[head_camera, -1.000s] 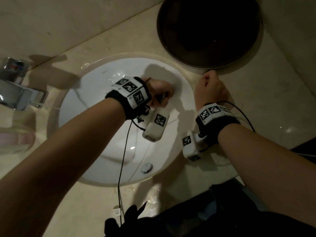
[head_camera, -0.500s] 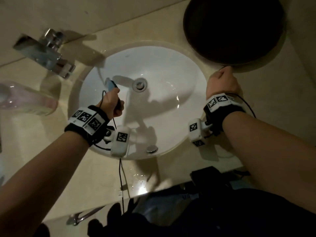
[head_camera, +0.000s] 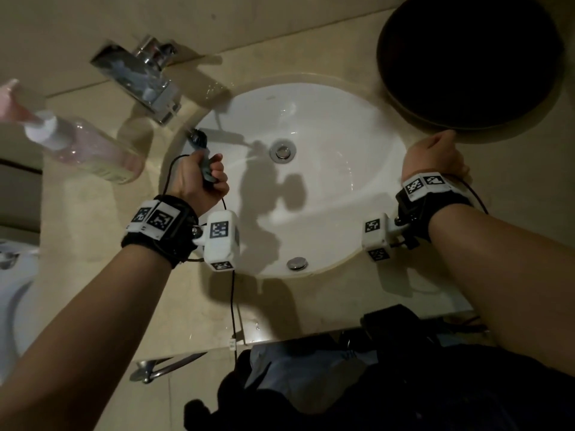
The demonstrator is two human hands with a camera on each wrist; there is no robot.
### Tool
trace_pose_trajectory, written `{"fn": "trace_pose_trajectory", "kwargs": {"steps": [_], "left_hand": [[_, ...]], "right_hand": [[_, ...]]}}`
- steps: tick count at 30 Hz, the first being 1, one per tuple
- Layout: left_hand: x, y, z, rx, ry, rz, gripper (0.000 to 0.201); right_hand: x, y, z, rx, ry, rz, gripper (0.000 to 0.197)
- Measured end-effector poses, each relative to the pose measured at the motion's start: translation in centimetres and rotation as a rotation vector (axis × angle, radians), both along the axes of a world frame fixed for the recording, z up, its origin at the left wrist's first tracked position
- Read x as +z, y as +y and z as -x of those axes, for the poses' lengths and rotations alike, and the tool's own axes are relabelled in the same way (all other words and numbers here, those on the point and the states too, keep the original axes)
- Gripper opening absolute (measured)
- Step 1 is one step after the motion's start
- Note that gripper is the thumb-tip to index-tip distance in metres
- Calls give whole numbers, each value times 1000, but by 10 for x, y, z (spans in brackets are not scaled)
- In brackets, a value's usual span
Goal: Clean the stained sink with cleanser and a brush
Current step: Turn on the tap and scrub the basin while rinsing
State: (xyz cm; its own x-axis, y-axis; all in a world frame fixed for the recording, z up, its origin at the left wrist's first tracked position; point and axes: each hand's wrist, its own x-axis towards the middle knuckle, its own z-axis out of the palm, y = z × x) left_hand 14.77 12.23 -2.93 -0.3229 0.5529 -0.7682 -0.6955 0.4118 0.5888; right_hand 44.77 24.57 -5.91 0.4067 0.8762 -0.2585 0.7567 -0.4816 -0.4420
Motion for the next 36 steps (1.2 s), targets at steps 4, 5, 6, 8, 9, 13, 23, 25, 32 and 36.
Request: {"fn": "trace_pose_trajectory", "kwargs": {"steps": [4,5,6,8,9,13,23,25,32,36], "left_hand": [[2,2,-5,13,-23,-5,38],[2,3,-8,-10,-33,-1,38],[3,4,-14,-58,-45,10,37],[3,8,-28,-228,-71,58,38],[3,10,-38,-326,-83,85,37],[-7,25,-80,-724,152,183,31],[-63,45,-115,-1584,910,278,31],[-71,42,-118,-1668,896,309,30],[-91,43,-120,-1659,952,382,35],[-85,55,-98,-1498,1044,529,39]], "right_hand": [[0,0,0,-15,8,10,36],[0,1,0,-16,12,14,36],[0,1,0,-16,15,19,35],[0,1,0,-15,23,16,34],[0,2,0,-13,27,12,34],[3,1,-2,16,37,19,34],[1,-2,-6,67,7,-45,31],[-1,-1,-5,62,-3,-56,30],[-9,-1,0,37,-87,-135,30],[-11,0,-2,44,-96,-134,28]]}}
